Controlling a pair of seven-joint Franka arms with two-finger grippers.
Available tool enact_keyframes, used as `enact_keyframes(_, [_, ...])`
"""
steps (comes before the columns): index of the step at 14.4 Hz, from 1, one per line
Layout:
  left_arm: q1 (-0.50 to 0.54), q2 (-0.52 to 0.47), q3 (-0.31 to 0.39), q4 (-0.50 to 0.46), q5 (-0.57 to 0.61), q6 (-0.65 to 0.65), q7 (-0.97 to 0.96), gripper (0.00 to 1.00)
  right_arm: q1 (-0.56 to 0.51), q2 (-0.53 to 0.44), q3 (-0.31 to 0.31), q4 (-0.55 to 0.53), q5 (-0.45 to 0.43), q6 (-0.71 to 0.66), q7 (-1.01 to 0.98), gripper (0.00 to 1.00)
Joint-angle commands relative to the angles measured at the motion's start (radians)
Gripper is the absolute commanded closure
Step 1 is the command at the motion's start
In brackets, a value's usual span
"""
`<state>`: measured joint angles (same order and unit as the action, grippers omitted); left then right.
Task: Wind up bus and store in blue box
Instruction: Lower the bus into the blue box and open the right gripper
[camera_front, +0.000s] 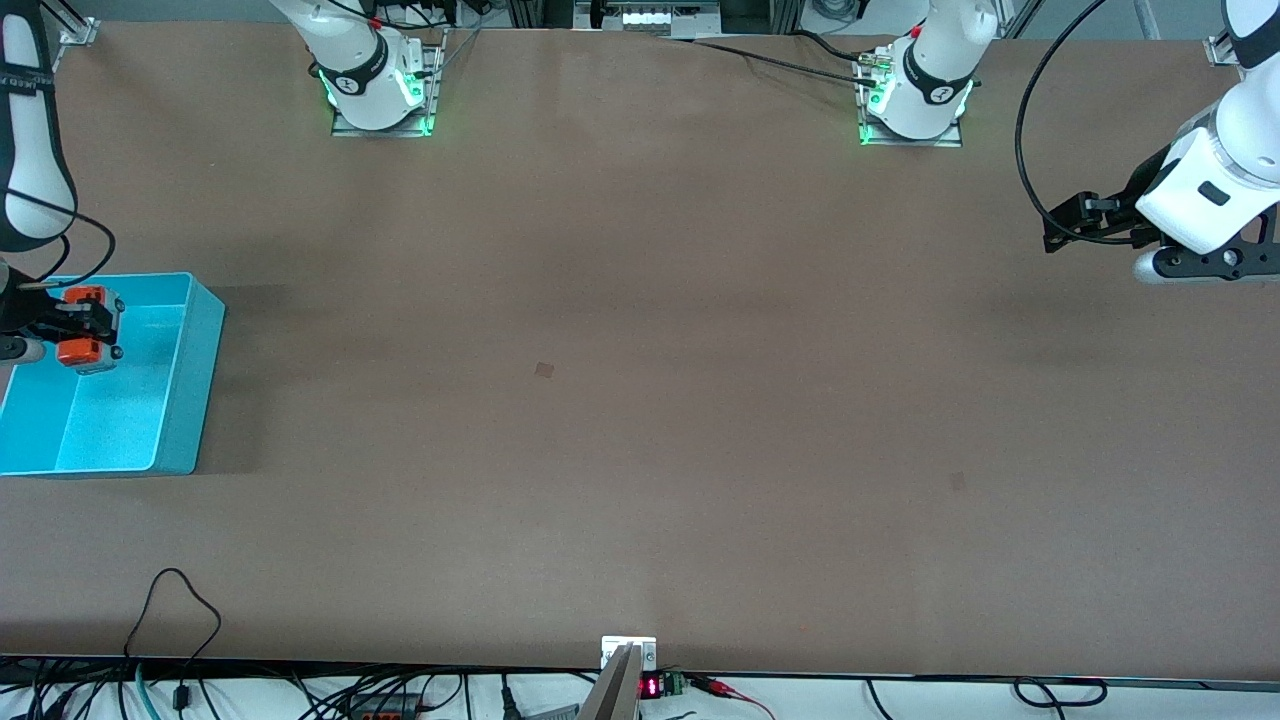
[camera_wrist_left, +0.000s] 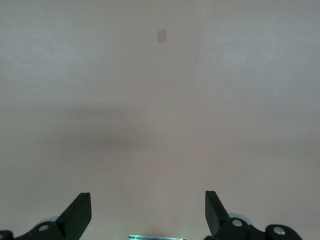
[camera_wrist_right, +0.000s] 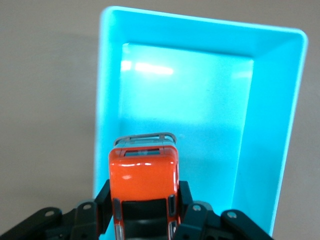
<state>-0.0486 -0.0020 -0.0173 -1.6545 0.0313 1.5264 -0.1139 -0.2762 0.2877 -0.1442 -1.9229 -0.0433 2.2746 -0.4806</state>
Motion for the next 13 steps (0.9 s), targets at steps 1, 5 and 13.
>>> enact_keyframes(1, [-0.004,-0.004,0.005,0.013,-0.016,-0.014,0.019,0.00,0.011,0.091,-0.035,0.025,0.023,0.054,0.042,1.00])
enact_keyframes(5, [-0.004,-0.004,0.005,0.013,-0.016,-0.014,0.019,0.00,-0.023,0.162,-0.040,0.024,0.065,0.095,0.040,1.00])
enact_keyframes(13, [-0.004,-0.004,0.005,0.013,-0.016,-0.012,0.019,0.00,-0.066,0.240,-0.038,0.021,0.069,0.174,0.028,0.72])
